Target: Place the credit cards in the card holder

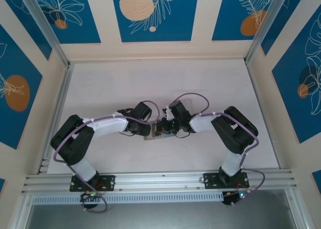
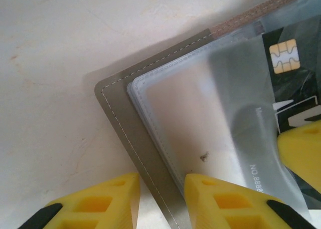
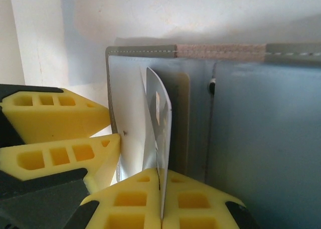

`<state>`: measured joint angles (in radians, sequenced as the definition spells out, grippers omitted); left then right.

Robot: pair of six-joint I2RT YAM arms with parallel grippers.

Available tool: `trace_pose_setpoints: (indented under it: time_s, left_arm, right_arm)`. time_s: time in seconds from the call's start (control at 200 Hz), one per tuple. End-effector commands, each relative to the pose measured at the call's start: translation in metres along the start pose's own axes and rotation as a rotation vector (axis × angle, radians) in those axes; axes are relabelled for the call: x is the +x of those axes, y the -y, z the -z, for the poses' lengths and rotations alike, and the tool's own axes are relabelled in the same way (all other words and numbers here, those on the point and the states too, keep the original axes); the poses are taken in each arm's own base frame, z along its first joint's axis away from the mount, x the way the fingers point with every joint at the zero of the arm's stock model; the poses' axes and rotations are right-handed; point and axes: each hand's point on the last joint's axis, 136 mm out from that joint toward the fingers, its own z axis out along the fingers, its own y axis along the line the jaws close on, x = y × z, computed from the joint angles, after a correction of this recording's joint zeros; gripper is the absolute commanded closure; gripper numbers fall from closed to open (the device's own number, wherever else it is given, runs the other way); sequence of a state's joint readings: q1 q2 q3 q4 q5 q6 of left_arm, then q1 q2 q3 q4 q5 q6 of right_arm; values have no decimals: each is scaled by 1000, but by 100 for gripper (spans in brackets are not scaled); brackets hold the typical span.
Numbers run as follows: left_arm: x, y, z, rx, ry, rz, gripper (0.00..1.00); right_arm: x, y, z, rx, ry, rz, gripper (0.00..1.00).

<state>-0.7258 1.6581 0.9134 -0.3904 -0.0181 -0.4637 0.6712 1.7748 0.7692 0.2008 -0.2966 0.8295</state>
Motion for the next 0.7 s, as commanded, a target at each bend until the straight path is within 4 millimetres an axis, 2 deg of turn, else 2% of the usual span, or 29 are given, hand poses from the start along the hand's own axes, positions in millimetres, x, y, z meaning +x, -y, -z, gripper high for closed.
trace_pose_setpoints:
  time_s: [0.0, 0.29, 0.465, 0.695]
  left_arm:
    - [28, -16, -17, -60, -111, -3, 69]
    - [27, -6, -17, -28, -105, -8, 69]
    - [26, -4, -14, -27, -101, -15, 69]
    - [29, -5, -17, -31, -110, -18, 69]
  right_arm:
    - [57, 66, -1, 235, -159, -110, 100]
    - [49, 55, -14, 199, -193, -103, 100]
    - [47, 48, -13, 179, -194, -102, 90]
    - [50, 40, 5, 192, -197, -80, 67]
